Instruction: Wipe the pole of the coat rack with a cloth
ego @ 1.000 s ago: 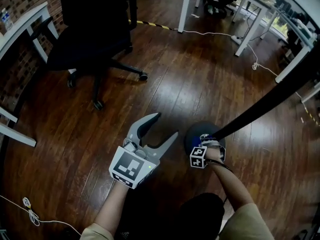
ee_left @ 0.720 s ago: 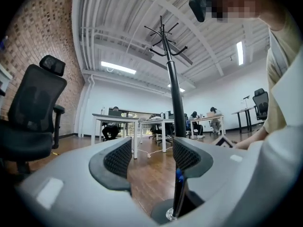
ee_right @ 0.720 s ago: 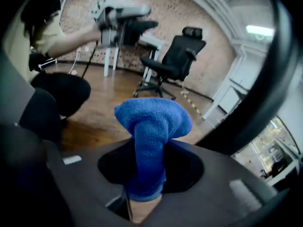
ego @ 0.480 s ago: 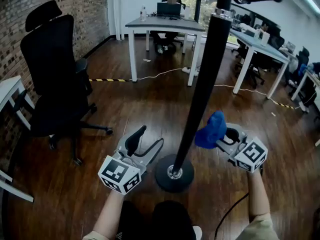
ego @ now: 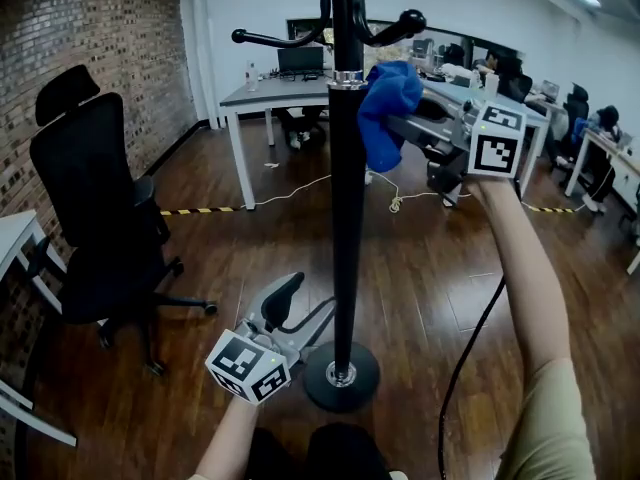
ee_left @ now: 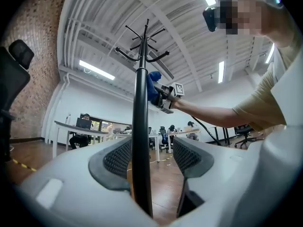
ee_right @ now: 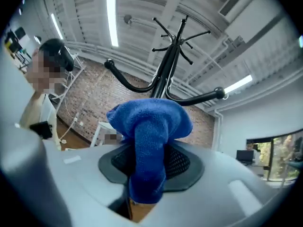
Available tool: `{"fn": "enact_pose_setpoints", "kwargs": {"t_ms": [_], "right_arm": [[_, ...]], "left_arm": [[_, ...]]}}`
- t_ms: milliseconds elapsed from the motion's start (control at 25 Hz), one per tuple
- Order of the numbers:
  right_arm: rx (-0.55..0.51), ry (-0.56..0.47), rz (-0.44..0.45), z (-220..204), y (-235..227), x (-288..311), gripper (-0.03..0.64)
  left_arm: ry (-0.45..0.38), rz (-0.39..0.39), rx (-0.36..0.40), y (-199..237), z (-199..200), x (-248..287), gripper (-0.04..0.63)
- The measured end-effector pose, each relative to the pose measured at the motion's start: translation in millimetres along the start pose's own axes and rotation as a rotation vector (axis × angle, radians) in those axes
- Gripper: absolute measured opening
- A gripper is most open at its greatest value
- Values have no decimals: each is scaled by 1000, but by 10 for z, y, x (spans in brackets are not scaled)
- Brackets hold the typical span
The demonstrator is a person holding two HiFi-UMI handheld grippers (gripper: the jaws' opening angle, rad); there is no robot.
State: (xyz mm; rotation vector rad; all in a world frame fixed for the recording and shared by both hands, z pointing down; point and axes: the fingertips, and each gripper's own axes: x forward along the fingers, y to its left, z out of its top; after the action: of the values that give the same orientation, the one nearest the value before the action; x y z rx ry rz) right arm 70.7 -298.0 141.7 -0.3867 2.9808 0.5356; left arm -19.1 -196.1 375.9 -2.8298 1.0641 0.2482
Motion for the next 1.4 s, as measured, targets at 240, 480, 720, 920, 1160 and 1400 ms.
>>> {"fn": "enact_pose_setpoints", "kwargs": {"t_ms": [240,480,720,920,1160,1400], "right_arm": [[37,-54,79,-115,2,20,137],[75,37,95,-909,179,-18,130],[226,170,169,-2510,702,-265,119],[318,225,142,-3788,1086,-376,115],[409,328,88,-5262,1573,-629,106],[536,506,-94,-6657,2009,-831,106]], "left_arm": [[4,-41,-18,-164,-175,78,253],[39,-58,-17,-246,-510,19,252],[84,-20,5,-296,-902,-156,247],[117,-9,-51,-177,-1339,-245,247],[148,-10,-109,-128,-1921,-398,247],[169,1,-139,-110,-2329,-409,244]]}}
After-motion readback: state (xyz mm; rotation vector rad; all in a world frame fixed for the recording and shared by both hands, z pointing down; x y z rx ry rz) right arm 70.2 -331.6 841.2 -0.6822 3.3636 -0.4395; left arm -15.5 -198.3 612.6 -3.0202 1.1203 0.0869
